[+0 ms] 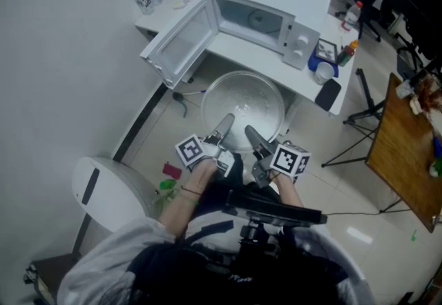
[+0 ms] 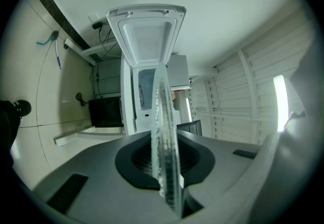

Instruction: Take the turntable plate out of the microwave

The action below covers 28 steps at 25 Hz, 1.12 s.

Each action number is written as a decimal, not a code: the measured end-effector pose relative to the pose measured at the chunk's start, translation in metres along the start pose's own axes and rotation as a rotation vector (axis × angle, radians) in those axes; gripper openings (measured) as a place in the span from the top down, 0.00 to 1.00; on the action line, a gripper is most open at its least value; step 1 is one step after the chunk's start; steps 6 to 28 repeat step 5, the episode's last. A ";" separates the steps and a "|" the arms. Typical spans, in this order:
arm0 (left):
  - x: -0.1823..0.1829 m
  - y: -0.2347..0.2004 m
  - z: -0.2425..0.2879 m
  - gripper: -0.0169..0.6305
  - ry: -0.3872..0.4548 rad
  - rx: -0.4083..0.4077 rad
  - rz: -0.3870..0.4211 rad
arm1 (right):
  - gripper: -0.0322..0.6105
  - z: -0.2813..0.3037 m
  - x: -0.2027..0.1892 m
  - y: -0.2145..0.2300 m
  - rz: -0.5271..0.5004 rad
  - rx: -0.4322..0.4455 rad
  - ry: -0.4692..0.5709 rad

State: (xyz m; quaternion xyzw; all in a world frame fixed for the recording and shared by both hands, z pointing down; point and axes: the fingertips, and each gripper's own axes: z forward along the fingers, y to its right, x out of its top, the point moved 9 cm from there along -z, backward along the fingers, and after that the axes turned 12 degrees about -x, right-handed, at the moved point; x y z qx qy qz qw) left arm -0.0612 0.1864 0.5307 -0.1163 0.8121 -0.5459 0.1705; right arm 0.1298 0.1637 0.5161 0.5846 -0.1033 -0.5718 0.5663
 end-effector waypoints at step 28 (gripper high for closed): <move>-0.001 0.001 0.001 0.92 0.004 -0.017 0.003 | 0.80 -0.001 0.001 -0.001 -0.012 0.015 0.002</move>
